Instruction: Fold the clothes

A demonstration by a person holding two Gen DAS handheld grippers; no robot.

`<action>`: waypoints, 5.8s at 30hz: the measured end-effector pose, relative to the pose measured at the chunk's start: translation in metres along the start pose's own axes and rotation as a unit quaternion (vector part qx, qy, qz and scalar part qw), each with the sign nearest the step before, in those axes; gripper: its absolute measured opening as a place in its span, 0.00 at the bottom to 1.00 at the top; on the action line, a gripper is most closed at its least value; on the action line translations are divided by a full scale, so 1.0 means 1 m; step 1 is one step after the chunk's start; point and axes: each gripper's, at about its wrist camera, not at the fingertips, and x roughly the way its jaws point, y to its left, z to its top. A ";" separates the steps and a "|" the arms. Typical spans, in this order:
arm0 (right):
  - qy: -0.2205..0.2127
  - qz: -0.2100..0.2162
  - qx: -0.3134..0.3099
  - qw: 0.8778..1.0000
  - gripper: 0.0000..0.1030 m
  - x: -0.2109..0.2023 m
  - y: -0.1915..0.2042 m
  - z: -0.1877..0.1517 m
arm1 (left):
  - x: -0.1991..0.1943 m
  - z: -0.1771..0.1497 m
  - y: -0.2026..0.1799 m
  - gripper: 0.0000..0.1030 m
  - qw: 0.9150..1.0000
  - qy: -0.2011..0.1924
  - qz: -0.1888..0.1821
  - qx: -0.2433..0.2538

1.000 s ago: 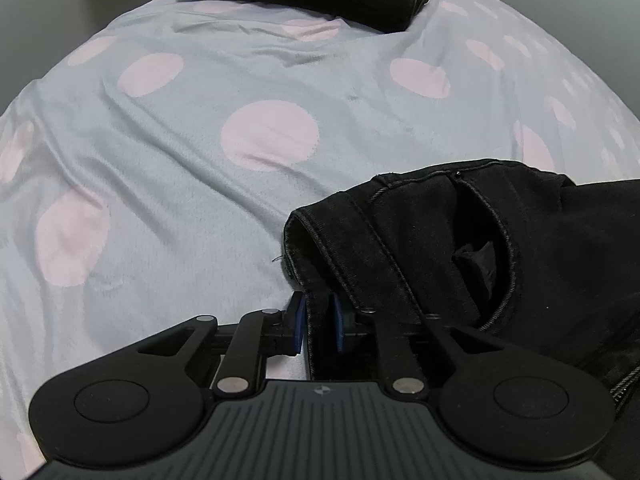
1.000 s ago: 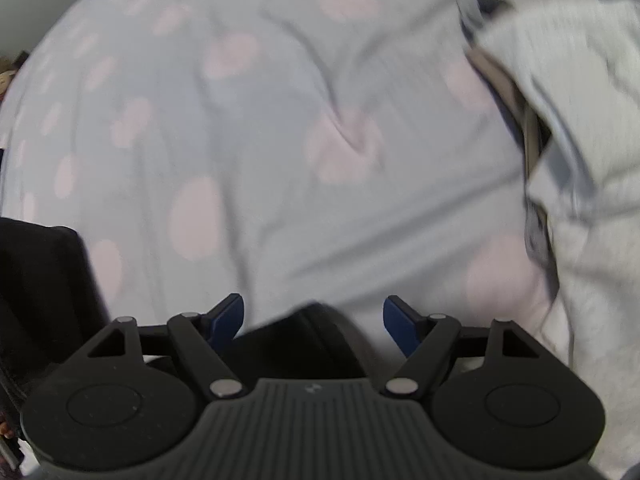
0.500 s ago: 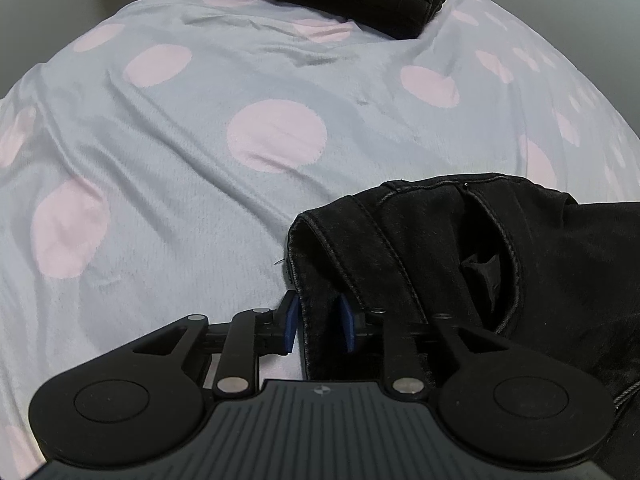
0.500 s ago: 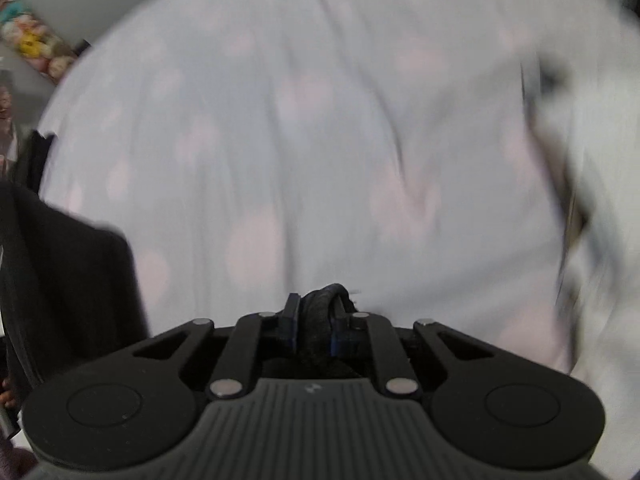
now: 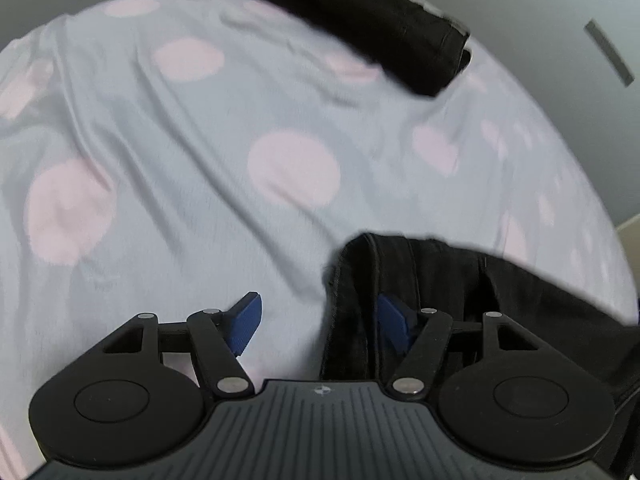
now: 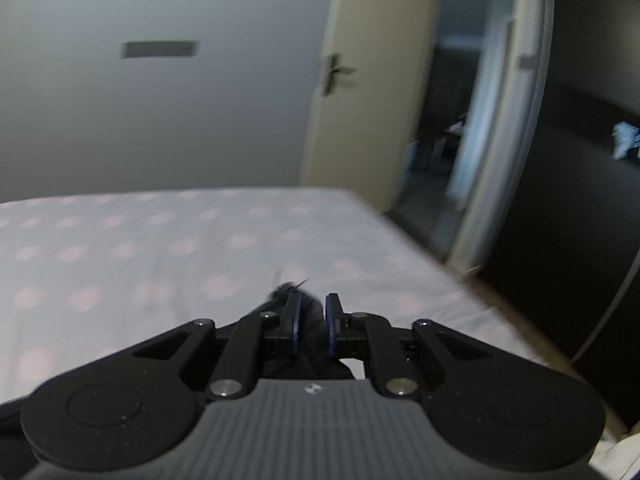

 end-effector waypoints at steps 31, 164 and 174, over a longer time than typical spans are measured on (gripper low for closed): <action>0.250 0.049 -0.055 0.966 0.60 0.136 -0.025 -0.150 | 0.038 0.013 -0.040 0.30 0.998 -0.016 -0.011 0.058; 0.193 -0.001 0.036 0.981 0.20 0.010 -0.094 -0.167 | -0.038 -0.035 -0.021 0.45 0.953 0.092 0.120 0.263; 0.170 0.104 0.109 0.974 0.46 0.049 -0.050 -0.152 | -0.064 0.012 -0.056 0.54 0.967 0.002 0.092 0.239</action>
